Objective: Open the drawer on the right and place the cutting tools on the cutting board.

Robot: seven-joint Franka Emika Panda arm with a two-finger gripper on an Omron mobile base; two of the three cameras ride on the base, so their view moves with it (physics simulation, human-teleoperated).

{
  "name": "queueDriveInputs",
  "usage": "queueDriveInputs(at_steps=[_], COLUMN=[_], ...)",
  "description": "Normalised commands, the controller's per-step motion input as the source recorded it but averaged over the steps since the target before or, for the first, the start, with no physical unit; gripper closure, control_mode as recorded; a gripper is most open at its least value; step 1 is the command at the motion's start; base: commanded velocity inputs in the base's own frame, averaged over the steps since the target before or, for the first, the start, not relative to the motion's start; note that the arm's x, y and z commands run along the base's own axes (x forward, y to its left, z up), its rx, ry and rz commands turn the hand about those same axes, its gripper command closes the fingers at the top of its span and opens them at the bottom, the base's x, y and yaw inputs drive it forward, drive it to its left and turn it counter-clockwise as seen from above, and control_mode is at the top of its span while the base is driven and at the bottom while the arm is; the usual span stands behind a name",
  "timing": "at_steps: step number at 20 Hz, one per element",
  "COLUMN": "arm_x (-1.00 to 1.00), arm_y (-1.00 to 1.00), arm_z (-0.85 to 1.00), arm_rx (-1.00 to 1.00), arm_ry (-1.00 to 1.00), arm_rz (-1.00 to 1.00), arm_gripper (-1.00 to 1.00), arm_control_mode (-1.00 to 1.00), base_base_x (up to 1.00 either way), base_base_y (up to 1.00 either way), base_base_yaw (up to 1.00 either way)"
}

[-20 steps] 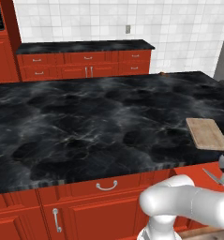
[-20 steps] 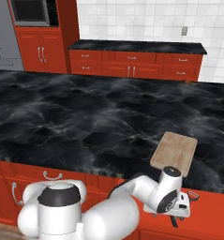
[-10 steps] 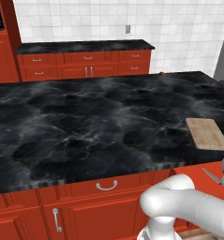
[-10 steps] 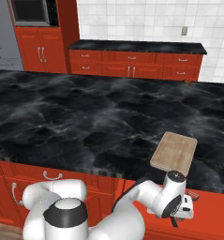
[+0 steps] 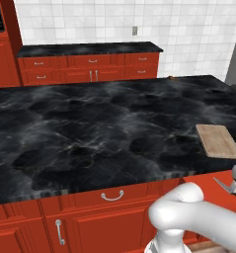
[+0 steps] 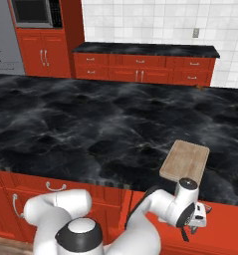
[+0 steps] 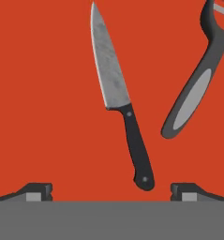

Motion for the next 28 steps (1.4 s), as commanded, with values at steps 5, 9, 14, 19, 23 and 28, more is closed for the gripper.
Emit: queueDriveInputs(at_steps=[5,9,14,19,23,28], arm_x=[0.04,0.0,0.02,0.01,0.04,0.0], arm_y=[-0.07,-0.04,-0.05,-0.06,-0.07,-0.06], arm_z=[-0.3,-0.36,-0.35,-0.37,-0.26,-0.16], arm_rx=[0.0,0.0,0.0,0.0,0.0,0.0], arm_ry=[0.0,0.0,0.0,0.0,0.0,0.0], arm_rz=[0.0,0.0,0.0,0.0,0.0,0.0], arm_gripper=[-1.0,-1.0,-1.0,-1.0,-1.0,-1.0], arm_control_mode=[-1.0,-1.0,-1.0,-1.0,-1.0,-1.0], base_base_x=[0.0,0.0,0.0,0.0,0.0,0.0], base_base_y=[0.0,0.0,0.0,0.0,0.0,0.0], base_base_yaw=[0.0,0.0,0.0,0.0,0.0,0.0])
